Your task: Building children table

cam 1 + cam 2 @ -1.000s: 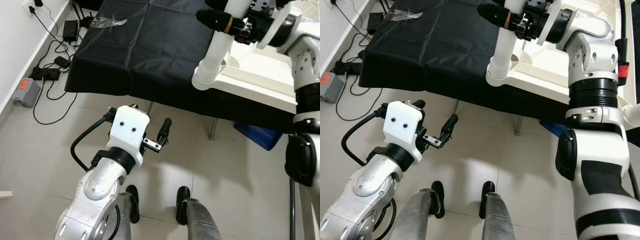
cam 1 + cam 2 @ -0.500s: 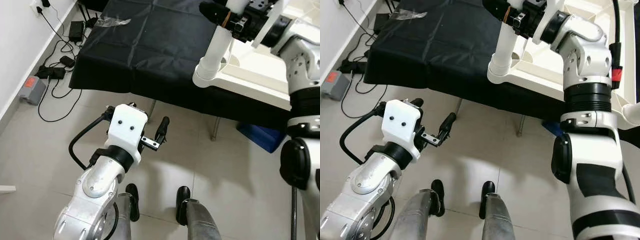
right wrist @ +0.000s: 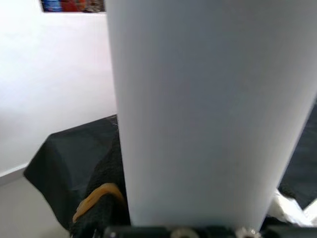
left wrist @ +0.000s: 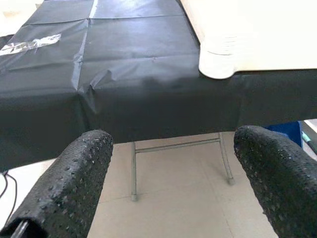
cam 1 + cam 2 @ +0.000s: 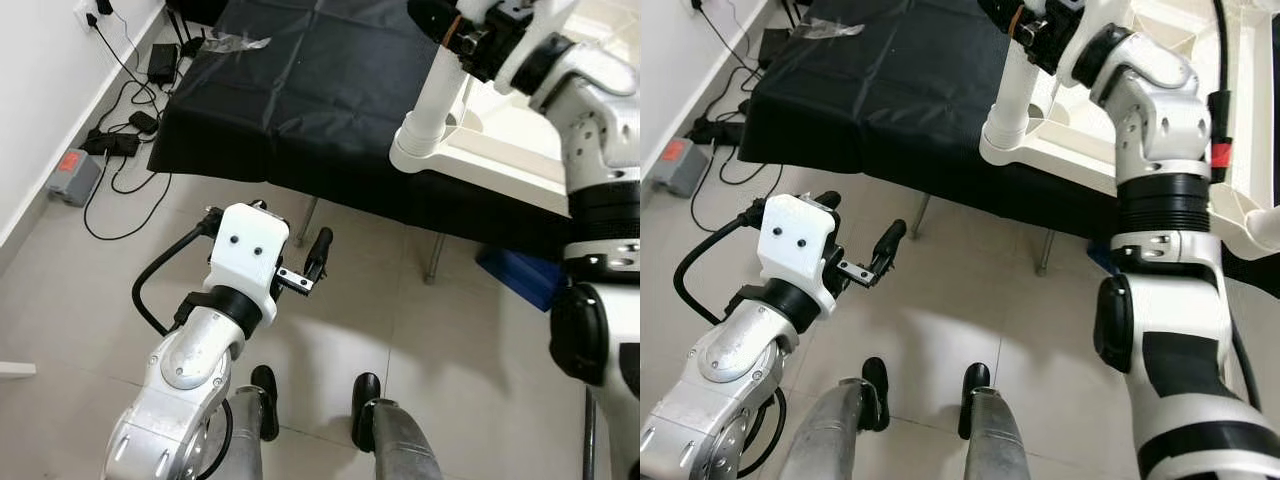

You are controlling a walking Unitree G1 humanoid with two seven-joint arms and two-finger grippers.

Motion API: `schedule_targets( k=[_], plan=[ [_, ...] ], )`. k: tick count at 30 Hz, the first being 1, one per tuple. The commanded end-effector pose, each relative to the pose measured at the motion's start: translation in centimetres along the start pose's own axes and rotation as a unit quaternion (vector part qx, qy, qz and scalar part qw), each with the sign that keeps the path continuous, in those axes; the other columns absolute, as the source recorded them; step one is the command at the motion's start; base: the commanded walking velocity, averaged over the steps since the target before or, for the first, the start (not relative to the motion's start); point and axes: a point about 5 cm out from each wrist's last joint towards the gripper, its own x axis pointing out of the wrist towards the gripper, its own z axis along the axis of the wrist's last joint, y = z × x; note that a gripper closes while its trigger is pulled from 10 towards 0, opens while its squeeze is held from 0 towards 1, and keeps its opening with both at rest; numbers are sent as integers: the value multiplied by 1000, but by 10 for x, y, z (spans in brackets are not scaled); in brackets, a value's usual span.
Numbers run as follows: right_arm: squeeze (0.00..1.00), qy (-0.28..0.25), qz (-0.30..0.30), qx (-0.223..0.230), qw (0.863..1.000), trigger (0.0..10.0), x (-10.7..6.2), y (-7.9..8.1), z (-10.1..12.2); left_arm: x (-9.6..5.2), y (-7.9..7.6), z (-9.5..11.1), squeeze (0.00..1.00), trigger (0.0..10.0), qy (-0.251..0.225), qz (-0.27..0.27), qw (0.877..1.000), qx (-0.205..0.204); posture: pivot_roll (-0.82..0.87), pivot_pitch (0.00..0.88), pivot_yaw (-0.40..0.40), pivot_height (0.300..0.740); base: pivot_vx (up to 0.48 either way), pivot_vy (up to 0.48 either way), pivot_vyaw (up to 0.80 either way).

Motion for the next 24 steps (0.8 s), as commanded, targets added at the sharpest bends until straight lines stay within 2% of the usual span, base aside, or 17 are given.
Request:
schedule_targets(
  k=[1,8,12,14,16,19,21,22,24],
  plan=[
    [0,112,-43,26,992,10000,-11,-6,-53,-1,-2,-2,0,10000,3,-9,1000,3,160,426,-54,740,0,0,0],
    [0,109,-91,24,990,10000,-13,-13,-53,-2,-2,-2,0,10000,3,-9,1000,4,166,416,-54,740,0,0,0],
    [0,103,-174,32,979,10000,-18,-24,-52,-1,-1,-2,0,10000,0,-10,1000,6,166,411,-51,740,0,0,0],
    [0,103,-174,32,979,10000,-18,-24,-52,-1,-1,-2,0,10000,0,-10,1000,6,166,411,-51,740,0,0,0],
    [0,103,-207,40,972,10000,-20,-26,-53,-1,-1,-1,0,10000,-1,-10,1000,6,165,409,-49,740,0,0,0],
    [0,104,-220,47,969,10000,-20,-26,-55,-1,-1,-1,0,10000,-1,-11,1000,7,165,410,-48,740,0,0,0],
    [0,110,-260,42,958,10000,-22,-28,-57,-1,-1,-1,0,10000,-2,-11,1000,7,166,412,-50,740,0,0,0],
    [0,110,-260,42,958,10000,-22,-28,-57,-1,-1,-1,0,10000,-2,-11,1000,7,166,412,-50,740,0,0,0],
    [0,116,-307,43,944,10000,-25,-32,-60,-1,-2,-1,0,10000,-2,-11,1000,7,167,414,-48,740,0,0,0]
  ],
)
